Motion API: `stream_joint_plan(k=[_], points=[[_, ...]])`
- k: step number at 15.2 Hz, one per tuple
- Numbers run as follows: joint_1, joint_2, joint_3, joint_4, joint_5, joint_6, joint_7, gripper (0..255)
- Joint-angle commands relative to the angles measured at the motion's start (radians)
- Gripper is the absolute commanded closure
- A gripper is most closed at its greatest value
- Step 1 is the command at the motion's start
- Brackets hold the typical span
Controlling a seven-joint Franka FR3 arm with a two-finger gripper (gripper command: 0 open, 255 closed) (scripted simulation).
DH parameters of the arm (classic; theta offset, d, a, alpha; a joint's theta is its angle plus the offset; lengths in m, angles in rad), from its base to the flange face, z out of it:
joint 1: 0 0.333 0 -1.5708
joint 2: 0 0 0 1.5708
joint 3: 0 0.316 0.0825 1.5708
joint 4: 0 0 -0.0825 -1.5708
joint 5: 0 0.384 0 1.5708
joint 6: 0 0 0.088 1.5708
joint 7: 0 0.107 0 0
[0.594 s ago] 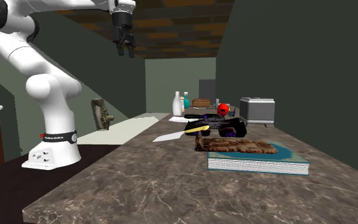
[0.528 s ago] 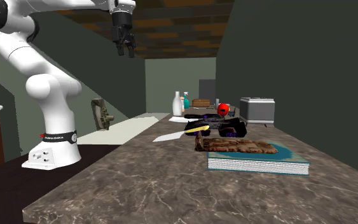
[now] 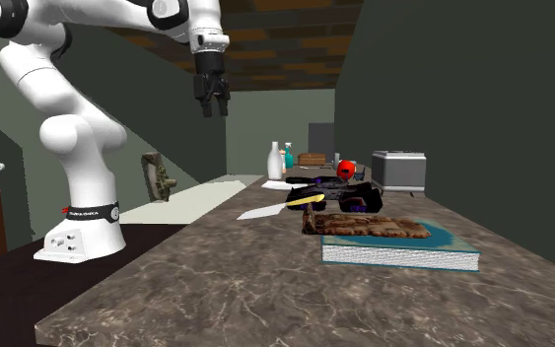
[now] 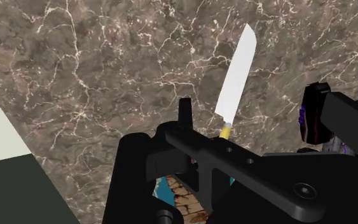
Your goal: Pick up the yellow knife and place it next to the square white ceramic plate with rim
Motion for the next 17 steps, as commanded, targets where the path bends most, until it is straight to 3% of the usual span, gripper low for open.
stream_joint_plan(k=[1,9,17], points=[[-0.002,0.051,0.000,-0.024,0.013,0.077,0.014,0],[0.004,0.294,0.004,-0.064,0.083,0.363,0.063,0],[0.025,0.597,-0.001,-0.008,0.193,0.610,0.070,0]])
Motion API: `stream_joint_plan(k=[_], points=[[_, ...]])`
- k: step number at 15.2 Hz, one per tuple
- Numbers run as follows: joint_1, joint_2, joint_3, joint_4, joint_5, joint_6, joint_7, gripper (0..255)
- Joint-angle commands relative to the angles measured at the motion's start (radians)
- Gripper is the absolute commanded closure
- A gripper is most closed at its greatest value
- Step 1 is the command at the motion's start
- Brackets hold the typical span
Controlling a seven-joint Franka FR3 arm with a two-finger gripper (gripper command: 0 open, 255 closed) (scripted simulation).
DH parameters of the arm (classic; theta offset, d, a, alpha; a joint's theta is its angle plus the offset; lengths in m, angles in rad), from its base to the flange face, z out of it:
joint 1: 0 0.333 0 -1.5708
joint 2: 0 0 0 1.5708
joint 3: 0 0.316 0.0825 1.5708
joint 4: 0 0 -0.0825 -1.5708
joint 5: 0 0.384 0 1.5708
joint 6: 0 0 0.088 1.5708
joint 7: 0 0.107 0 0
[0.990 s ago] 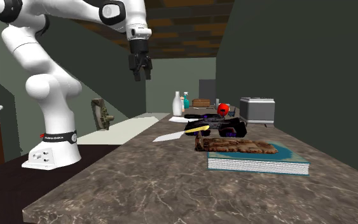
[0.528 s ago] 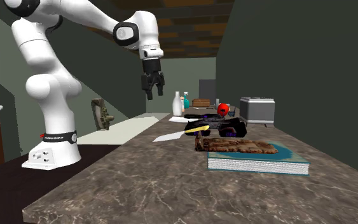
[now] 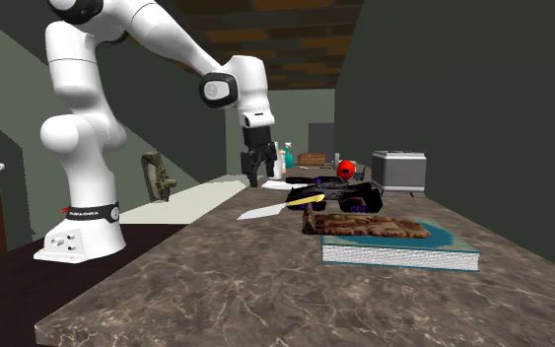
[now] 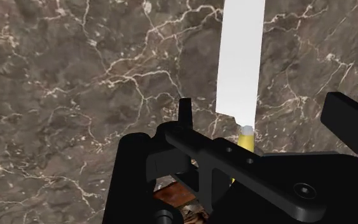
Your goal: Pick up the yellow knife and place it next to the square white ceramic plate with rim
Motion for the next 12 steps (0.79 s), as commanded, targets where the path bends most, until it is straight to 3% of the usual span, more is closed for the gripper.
stream_joint_plan(k=[1,4,12], points=[[0.003,0.077,-0.003,0.025,0.034,0.052,-0.007,0],[0.007,0.184,-0.002,0.069,0.085,0.114,-0.019,0],[0.015,0.278,0.016,0.069,0.136,0.206,-0.054,0]])
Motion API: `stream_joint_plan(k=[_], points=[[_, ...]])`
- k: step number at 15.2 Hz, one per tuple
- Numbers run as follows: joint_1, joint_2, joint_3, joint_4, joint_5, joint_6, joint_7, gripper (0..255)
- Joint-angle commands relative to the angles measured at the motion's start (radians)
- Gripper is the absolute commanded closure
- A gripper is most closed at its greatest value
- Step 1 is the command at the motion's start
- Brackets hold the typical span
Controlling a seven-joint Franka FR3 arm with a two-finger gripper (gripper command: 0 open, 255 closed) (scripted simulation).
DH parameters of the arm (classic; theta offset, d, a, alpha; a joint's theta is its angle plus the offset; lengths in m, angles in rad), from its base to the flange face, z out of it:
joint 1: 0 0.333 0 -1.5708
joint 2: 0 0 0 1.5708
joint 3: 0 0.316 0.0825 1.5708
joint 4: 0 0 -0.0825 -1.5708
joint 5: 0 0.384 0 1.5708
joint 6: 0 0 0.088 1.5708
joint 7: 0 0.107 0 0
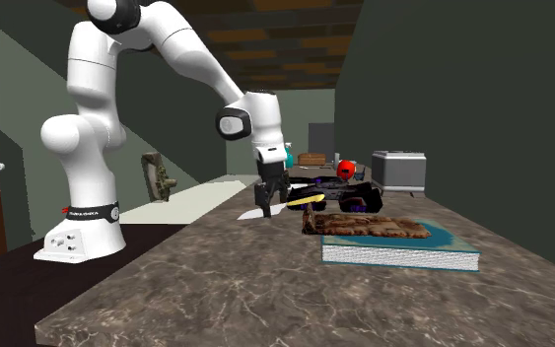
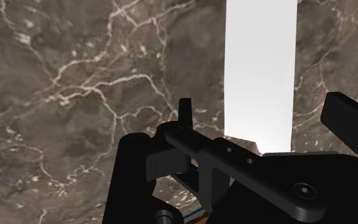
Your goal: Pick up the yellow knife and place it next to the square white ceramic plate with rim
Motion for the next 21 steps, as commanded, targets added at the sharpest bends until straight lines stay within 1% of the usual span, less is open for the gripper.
stream_joint_plan(k=[1,7,8,17,21], points=[[0.001,0.009,0.002,0.000,0.005,0.009,-0.003,0],[0.001,0.009,0.002,0.000,0.005,0.009,-0.003,0],[0.001,0.009,0.002,0.000,0.005,0.009,-0.003,255],[0.001,0.009,0.002,0.000,0.005,0.009,-0.003,255],[0.002,-0.037,-0.006,0.005,-0.025,-0.040,0.026,255]])
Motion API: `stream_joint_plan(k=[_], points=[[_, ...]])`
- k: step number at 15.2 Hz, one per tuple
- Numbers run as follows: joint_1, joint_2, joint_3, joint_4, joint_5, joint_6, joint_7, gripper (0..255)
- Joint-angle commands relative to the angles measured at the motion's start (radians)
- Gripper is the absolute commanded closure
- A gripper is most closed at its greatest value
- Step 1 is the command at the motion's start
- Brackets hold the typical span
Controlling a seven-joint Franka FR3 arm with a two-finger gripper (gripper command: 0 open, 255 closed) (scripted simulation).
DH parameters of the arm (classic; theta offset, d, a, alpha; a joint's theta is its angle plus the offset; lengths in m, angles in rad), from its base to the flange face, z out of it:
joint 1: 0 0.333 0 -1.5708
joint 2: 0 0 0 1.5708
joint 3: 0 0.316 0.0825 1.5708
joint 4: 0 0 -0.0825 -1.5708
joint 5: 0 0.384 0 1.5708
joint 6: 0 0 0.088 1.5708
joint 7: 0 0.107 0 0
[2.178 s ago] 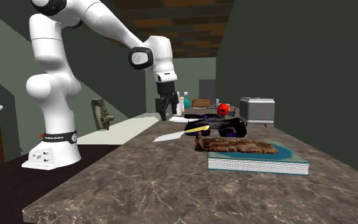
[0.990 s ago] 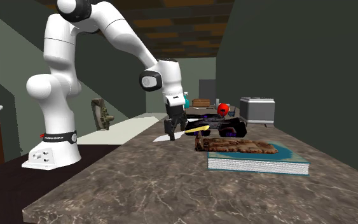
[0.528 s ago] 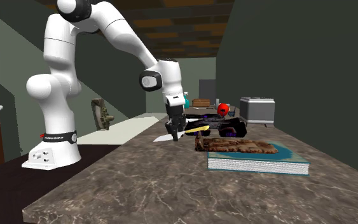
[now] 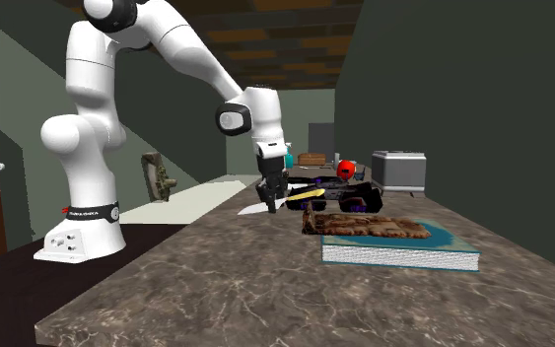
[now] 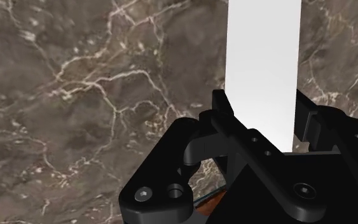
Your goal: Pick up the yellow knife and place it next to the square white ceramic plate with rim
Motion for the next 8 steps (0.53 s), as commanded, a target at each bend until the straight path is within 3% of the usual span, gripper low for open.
stream_joint_plan(k=[1,8], points=[[0.001,-0.022,-0.003,0.003,-0.014,-0.024,0.014,255],[-0.001,-0.094,-0.010,0.023,-0.057,-0.112,0.058,255]])
